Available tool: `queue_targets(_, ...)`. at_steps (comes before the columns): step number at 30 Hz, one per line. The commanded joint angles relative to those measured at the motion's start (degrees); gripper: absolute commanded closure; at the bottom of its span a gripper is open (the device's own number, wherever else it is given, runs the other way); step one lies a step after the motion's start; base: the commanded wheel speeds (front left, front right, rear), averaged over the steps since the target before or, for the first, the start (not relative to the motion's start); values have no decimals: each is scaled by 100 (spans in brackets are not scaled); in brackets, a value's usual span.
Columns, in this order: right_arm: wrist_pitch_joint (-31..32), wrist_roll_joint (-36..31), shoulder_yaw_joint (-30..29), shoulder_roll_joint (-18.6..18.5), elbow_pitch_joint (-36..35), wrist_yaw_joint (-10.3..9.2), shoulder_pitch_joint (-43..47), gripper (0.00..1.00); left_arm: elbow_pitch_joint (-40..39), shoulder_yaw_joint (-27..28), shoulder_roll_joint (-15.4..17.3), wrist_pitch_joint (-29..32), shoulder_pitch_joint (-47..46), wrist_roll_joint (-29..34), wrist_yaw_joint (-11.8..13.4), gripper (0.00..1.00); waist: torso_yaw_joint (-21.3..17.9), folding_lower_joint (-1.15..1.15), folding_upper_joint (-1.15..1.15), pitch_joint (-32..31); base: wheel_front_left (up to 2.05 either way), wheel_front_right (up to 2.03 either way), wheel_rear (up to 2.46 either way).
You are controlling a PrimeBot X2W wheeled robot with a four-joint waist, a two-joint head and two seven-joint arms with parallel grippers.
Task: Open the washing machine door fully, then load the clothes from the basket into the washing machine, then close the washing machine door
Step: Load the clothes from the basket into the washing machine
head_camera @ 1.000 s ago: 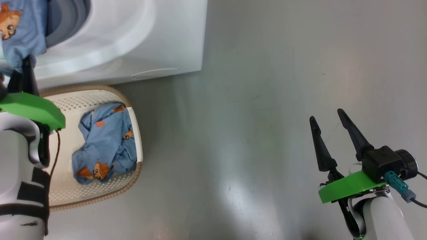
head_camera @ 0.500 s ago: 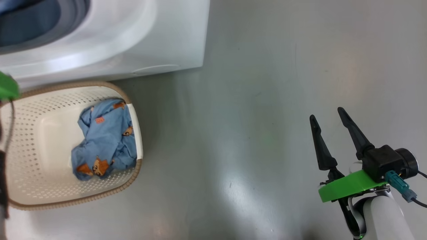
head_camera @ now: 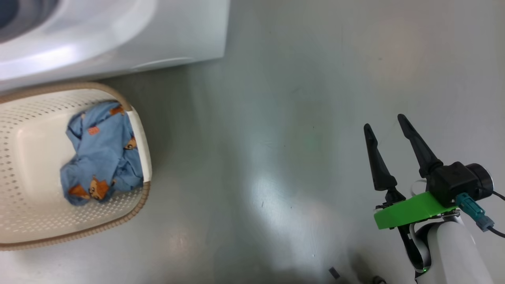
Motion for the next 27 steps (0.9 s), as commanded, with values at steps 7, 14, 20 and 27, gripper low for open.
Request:
queue_targets(7, -88, 61, 244, 26, -84, 9, -20, 0, 481, -310, 675, 16, -995, 86, -46, 100, -199, 0, 0, 353, 0, 0, 0)
queue_targets(14, -108, 92, 320, 26, -43, 9, -84, 0, 1208, -815, 719, -249, -1768, 231, -59, 100, -302, 0, 0, 479, 0, 0, 0)
queue_targets(20, -117, 108, 343, 26, -48, 9, -125, 0, 1831, -1124, 705, -454, -2288, 296, -61, 100, -359, 0, 0, 604, 0, 0, 0)
queue_targets(27, -122, 130, 357, 26, -30, 9, -184, 0, 2459, -1314, 629, -638, -2724, 366, -62, 100, -398, 0, 0, 708, 0, 0, 0)
